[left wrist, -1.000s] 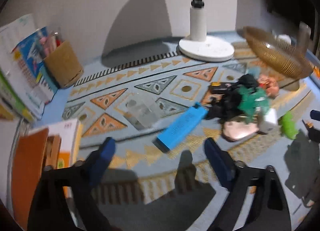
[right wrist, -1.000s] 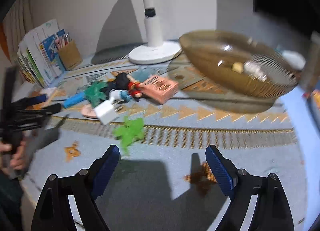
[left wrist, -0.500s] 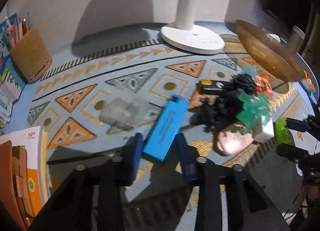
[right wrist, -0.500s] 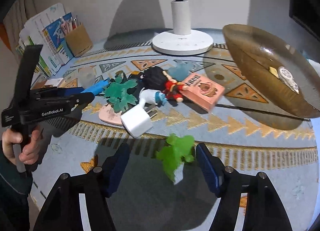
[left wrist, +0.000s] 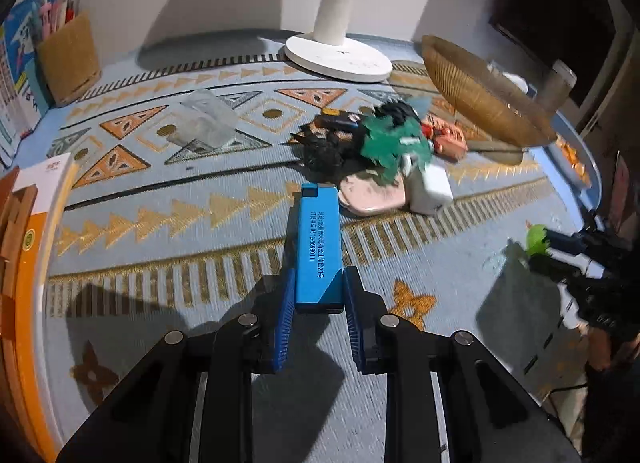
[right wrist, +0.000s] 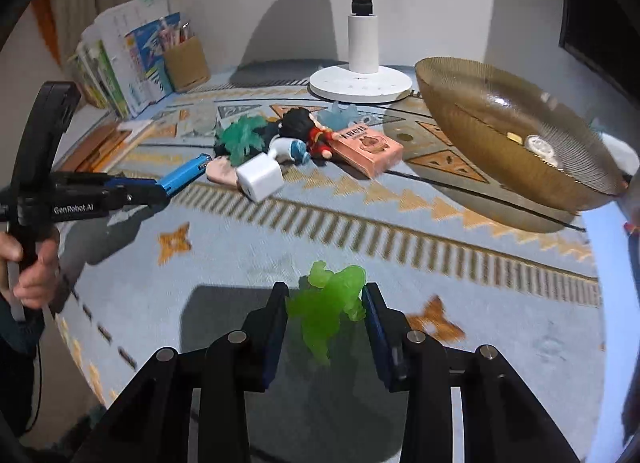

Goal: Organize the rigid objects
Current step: 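Grasp the blue box with left tool while right tool grasps green figure, then carry the blue box and green figure over the amber bowl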

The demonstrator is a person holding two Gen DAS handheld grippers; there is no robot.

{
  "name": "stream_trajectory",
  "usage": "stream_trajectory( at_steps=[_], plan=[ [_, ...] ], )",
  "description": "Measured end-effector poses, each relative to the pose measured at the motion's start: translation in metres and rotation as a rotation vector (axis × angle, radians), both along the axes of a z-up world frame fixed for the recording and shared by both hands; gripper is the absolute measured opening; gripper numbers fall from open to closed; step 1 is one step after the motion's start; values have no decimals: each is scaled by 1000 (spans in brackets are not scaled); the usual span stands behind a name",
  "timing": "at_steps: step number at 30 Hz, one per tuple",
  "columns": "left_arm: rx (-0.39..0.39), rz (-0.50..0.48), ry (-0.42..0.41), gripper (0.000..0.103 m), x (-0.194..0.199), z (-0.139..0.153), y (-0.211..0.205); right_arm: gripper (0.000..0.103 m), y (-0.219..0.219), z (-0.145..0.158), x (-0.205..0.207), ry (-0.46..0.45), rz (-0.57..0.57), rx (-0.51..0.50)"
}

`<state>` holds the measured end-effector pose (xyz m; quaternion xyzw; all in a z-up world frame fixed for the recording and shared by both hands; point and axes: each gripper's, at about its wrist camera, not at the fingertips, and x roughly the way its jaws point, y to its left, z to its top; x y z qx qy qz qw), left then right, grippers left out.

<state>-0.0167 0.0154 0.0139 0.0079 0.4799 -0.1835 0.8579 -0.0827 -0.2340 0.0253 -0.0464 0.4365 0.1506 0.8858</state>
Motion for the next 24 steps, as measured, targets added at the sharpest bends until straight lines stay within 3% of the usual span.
stream_trajectory(
  at_steps=[2,4,5,6,7,8,12,14,15,16,17,20,23,24],
  plan=[
    [33,9,-12,22,-1,-3,-6,37,-6,-3,-2,16,-12,17],
    [49,20,-24,43,-2,-2,-10,37,-11,-10,-1,52,-37,31],
    [64,30,-37,48,-3,-1,-11,41,-12,-12,-2,66,-44,39],
    [77,35,-46,61,-3,-1,-11,46,-12,-14,-2,71,-46,49],
    [92,38,-58,69,-4,-2,-13,52,-11,-14,-6,58,-45,58],
    [100,35,-67,69,-5,-2,-14,65,-10,-14,-8,54,-46,60],
    [135,41,-75,66,-2,-10,-24,67,-1,-18,-16,29,-70,34],
    [127,35,-93,47,-2,-9,-27,67,6,-21,-21,1,-122,-13],
    [125,32,-99,31,-3,-8,-30,67,14,-22,-24,-22,-155,-61],
    [132,32,-104,25,-3,-8,-32,67,19,-21,-28,-49,-169,-84],
    [136,31,-107,25,-3,-7,-34,67,22,-21,-31,-67,-181,-96],
    [147,32,-115,24,-8,-5,-34,58,14,-21,-32,-64,-216,-10],
    [136,42,-144,22,-17,5,-28,36,9,-18,-29,-57,-246,24],
    [128,48,-156,22,-19,11,-26,36,8,-17,-29,-51,-238,44]
  ],
)
